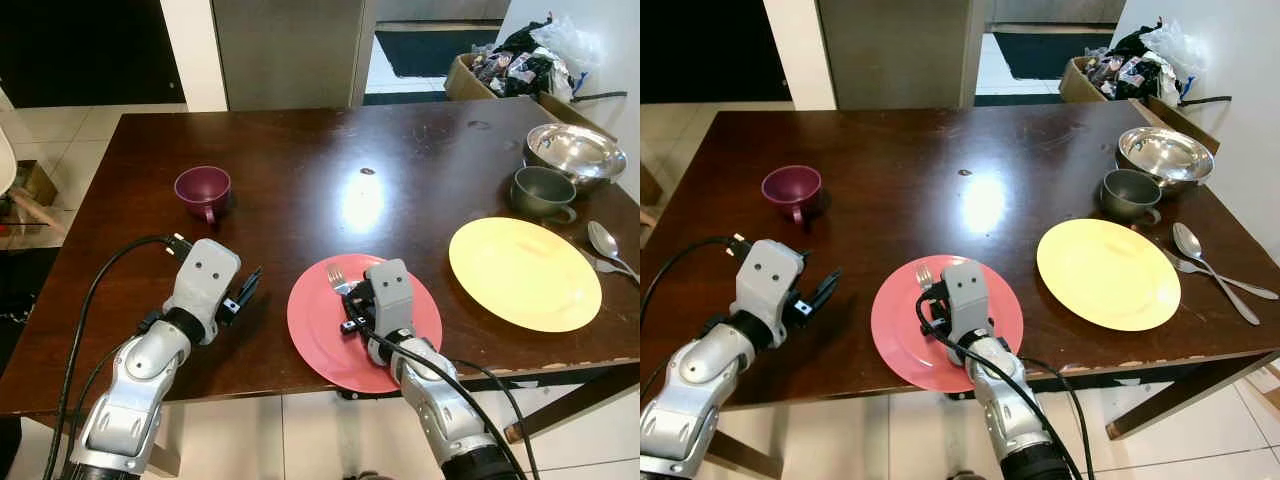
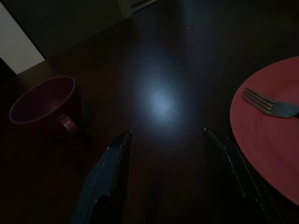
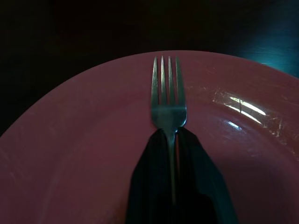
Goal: Setting the table
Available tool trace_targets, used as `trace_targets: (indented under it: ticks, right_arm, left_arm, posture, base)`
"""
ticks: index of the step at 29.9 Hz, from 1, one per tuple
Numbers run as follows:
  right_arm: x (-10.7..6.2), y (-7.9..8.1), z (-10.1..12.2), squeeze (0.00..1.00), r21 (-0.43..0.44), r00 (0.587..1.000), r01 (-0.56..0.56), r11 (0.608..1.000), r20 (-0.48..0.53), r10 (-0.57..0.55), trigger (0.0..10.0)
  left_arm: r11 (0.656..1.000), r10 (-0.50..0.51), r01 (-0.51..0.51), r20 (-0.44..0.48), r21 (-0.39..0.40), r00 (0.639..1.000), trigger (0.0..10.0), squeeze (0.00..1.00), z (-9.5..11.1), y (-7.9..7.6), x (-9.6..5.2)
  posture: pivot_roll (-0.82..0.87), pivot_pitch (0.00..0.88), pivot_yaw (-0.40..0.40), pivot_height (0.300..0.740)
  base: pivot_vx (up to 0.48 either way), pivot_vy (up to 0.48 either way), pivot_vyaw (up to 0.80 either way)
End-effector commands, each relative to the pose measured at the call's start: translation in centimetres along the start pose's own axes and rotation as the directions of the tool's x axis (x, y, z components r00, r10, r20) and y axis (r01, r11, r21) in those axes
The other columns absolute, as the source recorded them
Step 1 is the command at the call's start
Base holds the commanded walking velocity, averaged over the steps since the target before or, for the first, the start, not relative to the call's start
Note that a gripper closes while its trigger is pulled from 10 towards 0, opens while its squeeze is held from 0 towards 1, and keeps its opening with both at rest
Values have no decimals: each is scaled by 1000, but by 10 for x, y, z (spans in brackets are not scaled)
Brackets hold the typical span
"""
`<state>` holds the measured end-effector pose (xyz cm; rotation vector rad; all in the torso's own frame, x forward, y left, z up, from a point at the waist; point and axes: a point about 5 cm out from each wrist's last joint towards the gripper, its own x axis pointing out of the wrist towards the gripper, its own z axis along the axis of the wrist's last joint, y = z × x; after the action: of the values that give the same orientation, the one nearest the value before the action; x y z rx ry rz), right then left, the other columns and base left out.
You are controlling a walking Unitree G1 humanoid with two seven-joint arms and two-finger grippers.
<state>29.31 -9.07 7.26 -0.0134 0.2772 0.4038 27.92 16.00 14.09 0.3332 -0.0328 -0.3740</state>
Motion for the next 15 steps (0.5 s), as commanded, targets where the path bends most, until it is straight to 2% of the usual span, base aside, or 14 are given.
trace_targets:
  ticks: [1, 6, 10, 12, 13, 14, 15]
  right_arm:
    - [-5, 2, -27, 0, 44, 993, 2, 999, -115, 3, 0]
    - [-5, -2, -22, 0, 60, 996, 23, 998, -84, -18, 0]
    - [-6, -7, -8, 0, 66, 999, 46, 997, -8, -45, 0]
    - [-7, -9, 6, 0, 59, 997, 41, 997, 69, -45, 0]
    - [-7, -9, 6, 0, 59, 997, 41, 997, 69, -45, 0]
    - [-9, -10, 20, 0, 54, 989, 38, 998, 140, -45, 4627]
    - [-11, -11, 33, 0, 51, 979, 29, 998, 199, -39, 10000]
  left_arm:
    - [1000, -9, 9, 0, -6, 1000, 10000, 0, 1, -1, 0]
    - [1000, -11, 11, -4, -7, 1000, 10000, 0, 0, -2, 0]
    - [1000, -12, 12, -8, -8, 1000, 10000, 0, -1, -3, 1]
    - [1000, -9, 9, -9, -9, 1000, 10000, 0, -1, -3, 1]
    - [1000, -9, 9, -9, -9, 1000, 10000, 0, -1, -3, 1]
    - [1000, -6, 6, -10, -10, 1000, 10000, 0, -2, -3, 1]
    - [1000, -2, 2, -11, -12, 1000, 10000, 0, -2, -3, 2]
  posture:
    - [-58, 27, 51, 740]
    - [-60, 25, 53, 740]
    - [-60, 25, 53, 740]
    - [-60, 25, 53, 740]
    - [-60, 25, 53, 740]
    - [-65, 28, 54, 740]
    - [-65, 28, 54, 740]
  base:
    - [0, 0, 0]
    - [0, 0, 0]
    - [0, 0, 0]
    - [0, 0, 0]
    - [0, 0, 0]
    - [0, 0, 0]
    - [0, 0, 0]
